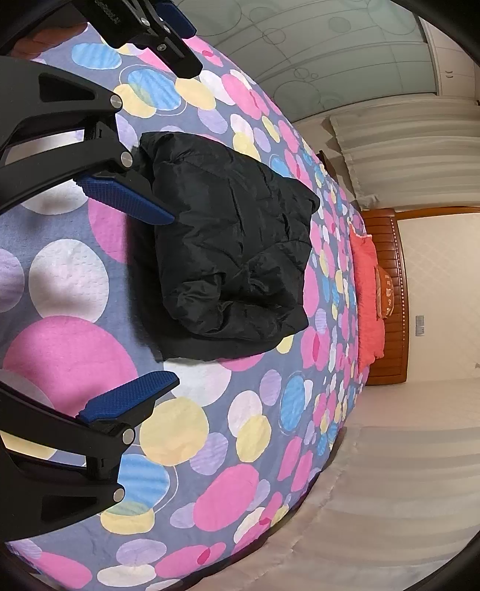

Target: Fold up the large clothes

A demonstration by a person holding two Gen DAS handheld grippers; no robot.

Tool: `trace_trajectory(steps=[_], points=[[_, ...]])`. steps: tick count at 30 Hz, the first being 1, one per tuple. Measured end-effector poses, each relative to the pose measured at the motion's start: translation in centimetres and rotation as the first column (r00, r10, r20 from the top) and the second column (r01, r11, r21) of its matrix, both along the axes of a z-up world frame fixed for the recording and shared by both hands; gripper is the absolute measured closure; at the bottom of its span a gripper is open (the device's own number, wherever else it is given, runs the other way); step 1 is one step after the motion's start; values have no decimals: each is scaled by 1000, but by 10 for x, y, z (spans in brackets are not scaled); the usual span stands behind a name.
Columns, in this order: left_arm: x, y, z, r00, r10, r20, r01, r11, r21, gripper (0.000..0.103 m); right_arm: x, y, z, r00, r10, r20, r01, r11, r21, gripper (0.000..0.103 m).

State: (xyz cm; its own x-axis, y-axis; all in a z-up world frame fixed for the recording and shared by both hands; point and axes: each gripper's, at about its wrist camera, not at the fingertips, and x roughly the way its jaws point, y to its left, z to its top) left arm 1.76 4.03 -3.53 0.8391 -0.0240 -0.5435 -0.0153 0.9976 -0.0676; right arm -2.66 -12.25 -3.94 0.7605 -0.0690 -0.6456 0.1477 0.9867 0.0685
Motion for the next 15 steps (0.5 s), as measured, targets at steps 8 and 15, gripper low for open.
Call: trace_trajectory(steps=[8, 15], points=[[9, -1, -6, 999, -30, -37, 30, 1000, -7, 2, 0, -4, -5, 1000, 3, -10, -3, 1000, 11, 23], [27, 17, -25, 997, 19, -79, -21, 999, -24, 2, 4, -17, -7, 1000, -21, -9, 21, 1000, 15, 23]])
